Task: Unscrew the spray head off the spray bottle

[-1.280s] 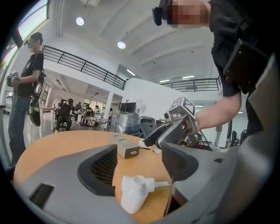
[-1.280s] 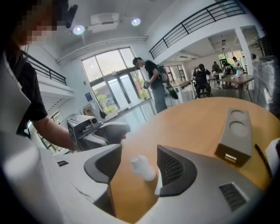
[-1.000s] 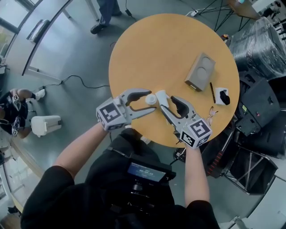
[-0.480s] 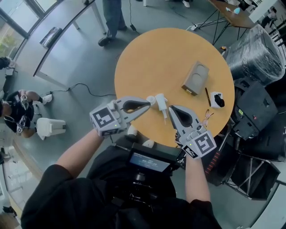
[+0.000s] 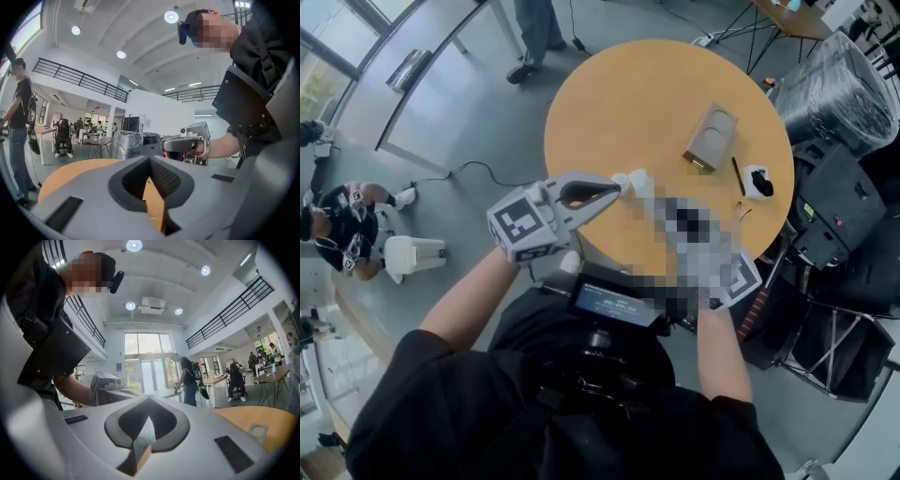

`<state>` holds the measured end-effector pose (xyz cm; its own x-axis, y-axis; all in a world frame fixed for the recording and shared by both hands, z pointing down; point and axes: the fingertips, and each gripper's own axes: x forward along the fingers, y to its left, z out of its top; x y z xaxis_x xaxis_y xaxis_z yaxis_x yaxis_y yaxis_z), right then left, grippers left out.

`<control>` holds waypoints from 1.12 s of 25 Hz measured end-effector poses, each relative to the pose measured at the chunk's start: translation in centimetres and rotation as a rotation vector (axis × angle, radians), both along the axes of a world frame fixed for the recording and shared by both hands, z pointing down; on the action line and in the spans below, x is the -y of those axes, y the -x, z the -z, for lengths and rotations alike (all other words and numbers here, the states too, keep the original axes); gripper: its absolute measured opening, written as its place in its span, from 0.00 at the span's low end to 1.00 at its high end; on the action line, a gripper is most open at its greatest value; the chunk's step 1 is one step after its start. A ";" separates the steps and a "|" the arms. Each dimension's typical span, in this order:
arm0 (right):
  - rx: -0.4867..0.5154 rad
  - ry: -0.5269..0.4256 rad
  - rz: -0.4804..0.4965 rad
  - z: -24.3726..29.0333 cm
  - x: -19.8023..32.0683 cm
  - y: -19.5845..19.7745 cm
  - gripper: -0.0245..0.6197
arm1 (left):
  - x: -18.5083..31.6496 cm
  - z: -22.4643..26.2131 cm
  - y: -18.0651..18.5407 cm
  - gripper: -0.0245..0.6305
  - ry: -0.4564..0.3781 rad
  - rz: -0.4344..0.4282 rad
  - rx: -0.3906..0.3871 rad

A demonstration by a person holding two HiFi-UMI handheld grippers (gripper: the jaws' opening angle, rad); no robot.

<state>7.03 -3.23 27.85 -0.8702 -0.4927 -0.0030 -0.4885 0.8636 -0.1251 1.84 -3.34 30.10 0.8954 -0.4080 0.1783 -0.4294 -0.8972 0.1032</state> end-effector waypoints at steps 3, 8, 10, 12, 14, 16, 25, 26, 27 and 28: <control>-0.001 -0.007 -0.015 0.5 -0.4 1.0 0.05 | 0.1 0.2 1.0 0.05 -0.007 -0.001 0.035; 0.013 -0.006 -0.062 1.3 0.0 2.4 0.05 | 0.4 0.0 2.9 0.05 -0.009 -0.032 0.013; 0.009 -0.010 -0.078 1.4 0.0 3.1 0.05 | 0.6 0.4 3.5 0.05 -0.017 -0.041 -0.005; 0.001 -0.008 -0.094 1.2 -0.1 3.7 0.05 | 0.6 0.6 3.9 0.05 -0.028 -0.055 -0.019; -0.005 -0.008 -0.111 1.0 -0.1 4.0 0.05 | 0.7 0.9 4.1 0.05 -0.017 -0.065 -0.023; -0.006 -0.008 -0.125 1.0 0.0 4.1 0.05 | 0.9 1.1 4.2 0.05 -0.014 -0.076 -0.037; -0.017 -0.003 -0.143 0.8 0.2 4.4 0.05 | 0.5 0.8 3.9 0.05 -0.012 -0.111 -0.027; -0.018 -0.003 -0.143 0.8 0.2 4.4 0.05 | 0.5 0.9 3.8 0.05 -0.012 -0.111 -0.030; -0.020 -0.004 -0.143 0.8 0.2 4.3 0.05 | 0.5 1.0 3.7 0.05 -0.013 -0.110 -0.036; -0.022 -0.004 -0.143 0.8 0.2 4.3 0.05 | 0.6 1.1 3.7 0.05 -0.012 -0.109 -0.039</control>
<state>2.70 -3.46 27.07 -0.7912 -0.6115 0.0130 -0.6090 0.7856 -0.1094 -1.83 -3.91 29.02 0.9408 -0.3097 0.1378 -0.3250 -0.9396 0.1072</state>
